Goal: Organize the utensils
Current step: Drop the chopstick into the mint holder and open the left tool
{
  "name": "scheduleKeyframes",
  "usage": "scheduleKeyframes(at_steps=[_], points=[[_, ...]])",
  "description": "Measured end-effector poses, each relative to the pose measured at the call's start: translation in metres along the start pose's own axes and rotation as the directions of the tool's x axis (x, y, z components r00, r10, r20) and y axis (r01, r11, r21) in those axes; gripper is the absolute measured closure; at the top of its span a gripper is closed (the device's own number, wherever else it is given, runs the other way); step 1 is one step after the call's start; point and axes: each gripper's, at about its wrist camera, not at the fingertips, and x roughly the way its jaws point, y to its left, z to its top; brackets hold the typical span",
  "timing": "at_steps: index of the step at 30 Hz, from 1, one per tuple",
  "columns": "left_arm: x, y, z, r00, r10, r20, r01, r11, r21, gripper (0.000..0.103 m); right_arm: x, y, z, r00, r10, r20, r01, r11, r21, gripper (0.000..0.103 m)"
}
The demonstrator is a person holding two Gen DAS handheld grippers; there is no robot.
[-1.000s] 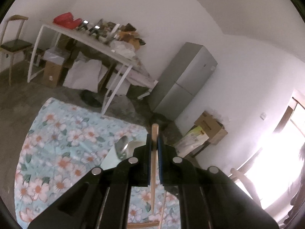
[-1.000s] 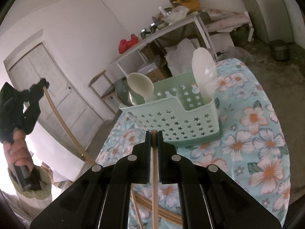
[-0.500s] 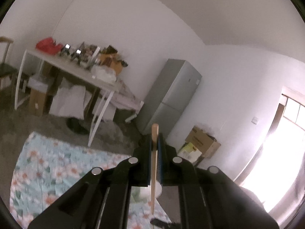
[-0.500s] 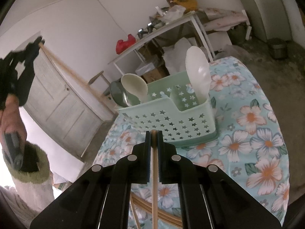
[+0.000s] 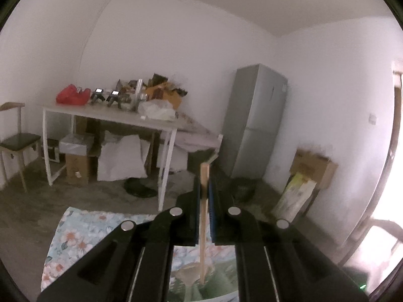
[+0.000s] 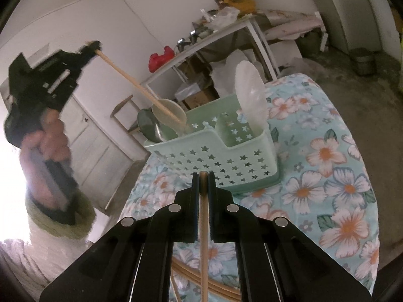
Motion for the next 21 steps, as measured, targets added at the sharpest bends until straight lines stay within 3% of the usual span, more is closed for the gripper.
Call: scheduleKeyframes(at_steps=[4,6,8,21], points=[[0.014,0.005,-0.02,0.997,0.0,-0.072,0.0,1.0,-0.007,0.097,0.0,0.0,0.0,1.0,-0.002,0.0,0.002,1.0,0.0,0.098],[0.012,0.007,-0.026,0.996,-0.01,-0.083,0.008,1.0,-0.022,0.09,-0.001,0.0,-0.001,1.0,-0.004,0.0,0.004,1.0,0.001,0.098],[0.006,0.01,-0.03,0.997,-0.002,-0.081,-0.001,1.0,-0.029,0.072,-0.001,-0.001,-0.001,1.0,-0.005,0.001,0.005,1.0,0.001,0.098],[-0.039,0.026,-0.058,0.988,0.049,-0.15,-0.056,0.998,-0.04,0.031,-0.005,0.0,0.0,1.0,0.002,0.015,-0.002,1.0,-0.004,0.098]])
